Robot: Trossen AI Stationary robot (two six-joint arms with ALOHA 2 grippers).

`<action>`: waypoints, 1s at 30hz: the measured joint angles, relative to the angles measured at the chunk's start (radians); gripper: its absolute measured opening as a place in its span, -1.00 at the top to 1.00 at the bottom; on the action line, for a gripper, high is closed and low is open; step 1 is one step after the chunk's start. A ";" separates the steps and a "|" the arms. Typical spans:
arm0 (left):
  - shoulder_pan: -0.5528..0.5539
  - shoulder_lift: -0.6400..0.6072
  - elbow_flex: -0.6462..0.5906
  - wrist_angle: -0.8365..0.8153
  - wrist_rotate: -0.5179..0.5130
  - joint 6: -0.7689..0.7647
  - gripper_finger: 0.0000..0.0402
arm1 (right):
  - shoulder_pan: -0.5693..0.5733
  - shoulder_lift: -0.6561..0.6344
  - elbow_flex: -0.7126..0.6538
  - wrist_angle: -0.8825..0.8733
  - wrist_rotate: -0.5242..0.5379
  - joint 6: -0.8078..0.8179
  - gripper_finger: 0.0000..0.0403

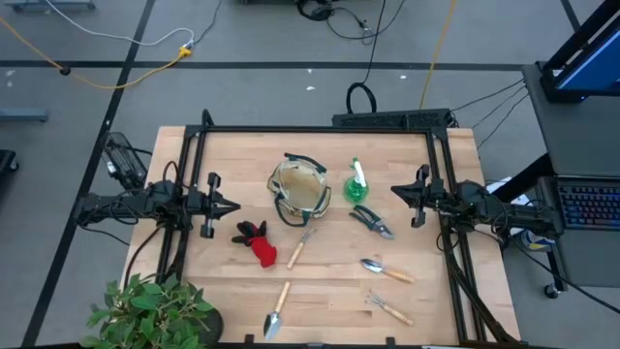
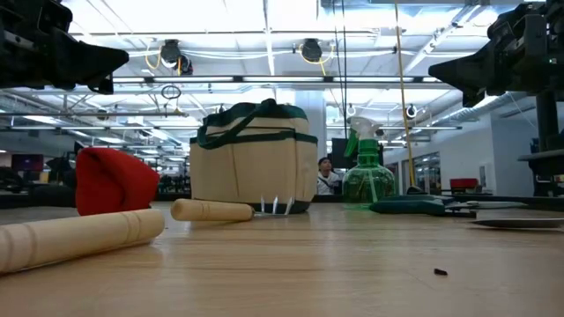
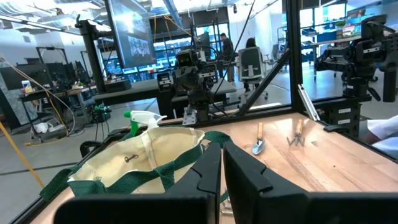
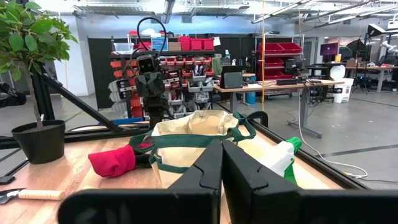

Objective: Pick & Place Garden tools in Gardening bag

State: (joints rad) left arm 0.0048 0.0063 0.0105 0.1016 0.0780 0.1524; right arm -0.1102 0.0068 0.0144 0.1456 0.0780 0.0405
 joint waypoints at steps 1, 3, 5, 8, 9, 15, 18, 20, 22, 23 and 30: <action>0.000 0.000 0.000 0.000 0.000 0.000 0.87 | 0.000 0.000 0.000 0.000 0.000 0.000 1.00; 0.000 0.000 0.000 0.000 0.000 0.000 0.87 | 0.000 0.000 0.000 0.000 0.000 0.000 1.00; 0.000 0.000 0.000 0.000 0.000 0.000 0.87 | 0.000 0.000 0.000 0.000 0.000 0.000 1.00; 0.000 0.000 0.000 0.000 0.000 0.000 0.87 | 0.000 0.000 0.000 0.000 0.000 0.000 1.00; 0.000 0.000 0.000 0.000 0.000 0.000 0.87 | 0.000 0.000 0.000 0.000 0.000 0.000 1.00; 0.000 0.000 0.000 0.000 0.000 0.000 0.87 | 0.000 0.000 0.000 0.000 0.000 0.000 1.00; 0.000 0.000 0.000 0.000 0.000 0.000 0.87 | 0.000 0.000 0.000 0.000 0.000 0.000 1.00; 0.000 0.000 0.000 0.000 0.000 0.000 0.87 | 0.000 0.000 0.000 0.000 0.000 0.000 1.00; 0.000 0.000 0.000 0.000 0.000 0.000 0.87 | 0.000 0.000 0.000 0.000 0.000 0.000 1.00; 0.000 0.000 0.000 0.000 0.000 0.000 0.87 | 0.000 0.000 0.000 0.000 0.000 0.000 1.00; 0.000 0.000 0.000 0.000 0.000 0.000 0.87 | 0.000 0.000 0.000 0.002 0.000 -0.035 1.00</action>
State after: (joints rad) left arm 0.0049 0.0066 0.0107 0.1014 0.0779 0.1525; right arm -0.1104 0.0067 0.0146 0.1474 0.0777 0.0059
